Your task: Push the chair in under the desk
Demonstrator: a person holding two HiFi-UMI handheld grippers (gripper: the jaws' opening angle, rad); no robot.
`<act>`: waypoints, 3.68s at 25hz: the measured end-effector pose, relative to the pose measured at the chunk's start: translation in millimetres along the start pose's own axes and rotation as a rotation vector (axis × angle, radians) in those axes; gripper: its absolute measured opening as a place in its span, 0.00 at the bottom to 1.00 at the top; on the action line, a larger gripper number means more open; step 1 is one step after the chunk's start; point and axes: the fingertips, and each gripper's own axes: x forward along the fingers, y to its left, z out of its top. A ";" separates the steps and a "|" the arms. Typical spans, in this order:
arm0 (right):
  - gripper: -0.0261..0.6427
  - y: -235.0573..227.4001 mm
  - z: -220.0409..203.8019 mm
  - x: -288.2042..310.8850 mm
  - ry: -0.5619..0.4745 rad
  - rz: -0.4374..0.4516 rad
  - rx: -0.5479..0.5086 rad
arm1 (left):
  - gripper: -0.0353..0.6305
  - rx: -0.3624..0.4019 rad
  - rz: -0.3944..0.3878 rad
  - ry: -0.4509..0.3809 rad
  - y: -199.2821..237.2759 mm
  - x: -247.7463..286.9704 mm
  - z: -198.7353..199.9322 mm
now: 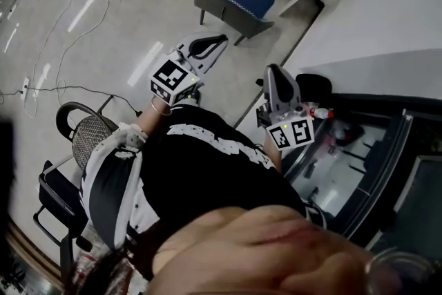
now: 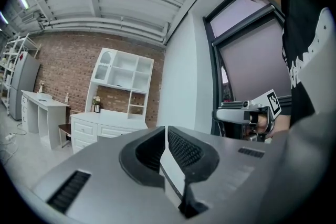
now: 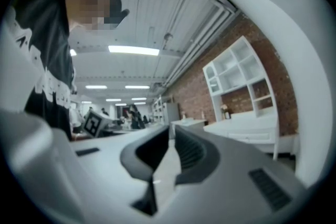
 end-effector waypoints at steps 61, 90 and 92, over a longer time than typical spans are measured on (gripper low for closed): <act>0.25 -71.0 -60.6 172.4 0.232 -0.036 -0.022 | 0.26 -0.024 0.167 0.136 198.6 3.5 -49.4; 0.37 -173.1 -192.1 199.1 0.612 -0.077 -0.073 | 0.41 0.339 0.008 0.586 251.9 121.2 -163.8; 0.37 -177.5 -202.9 199.8 0.658 -0.073 -0.098 | 0.41 0.369 -0.012 0.612 252.2 127.5 -173.3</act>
